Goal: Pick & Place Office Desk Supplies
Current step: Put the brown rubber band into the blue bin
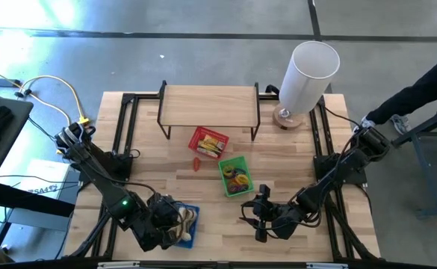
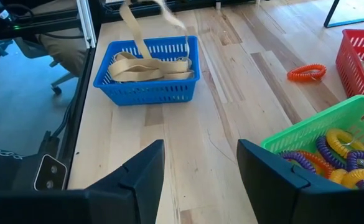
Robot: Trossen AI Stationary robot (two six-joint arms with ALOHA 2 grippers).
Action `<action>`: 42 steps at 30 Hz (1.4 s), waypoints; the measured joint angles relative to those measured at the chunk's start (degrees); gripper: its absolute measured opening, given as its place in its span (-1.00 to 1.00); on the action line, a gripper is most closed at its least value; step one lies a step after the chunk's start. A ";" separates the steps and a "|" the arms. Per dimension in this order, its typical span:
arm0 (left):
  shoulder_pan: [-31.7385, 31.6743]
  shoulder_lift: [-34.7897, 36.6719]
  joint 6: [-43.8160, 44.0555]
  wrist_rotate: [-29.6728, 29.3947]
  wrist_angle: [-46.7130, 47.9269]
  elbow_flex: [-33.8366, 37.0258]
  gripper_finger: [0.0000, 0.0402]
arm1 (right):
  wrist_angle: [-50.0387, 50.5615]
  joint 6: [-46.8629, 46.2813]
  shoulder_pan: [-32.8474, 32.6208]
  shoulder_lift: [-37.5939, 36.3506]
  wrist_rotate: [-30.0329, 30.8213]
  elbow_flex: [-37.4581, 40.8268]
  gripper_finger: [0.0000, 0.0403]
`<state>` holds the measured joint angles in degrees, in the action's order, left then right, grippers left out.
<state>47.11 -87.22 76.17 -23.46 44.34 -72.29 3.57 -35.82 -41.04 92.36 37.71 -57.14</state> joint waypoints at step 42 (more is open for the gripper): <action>-4.06 -3.82 4.75 17.78 -11.08 10.88 -1.00 | -0.37 0.01 0.04 -0.04 -0.20 0.00 -0.06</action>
<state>43.05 -91.04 80.92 -5.68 33.26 -61.41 3.20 -35.82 -40.99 92.31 37.51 -57.14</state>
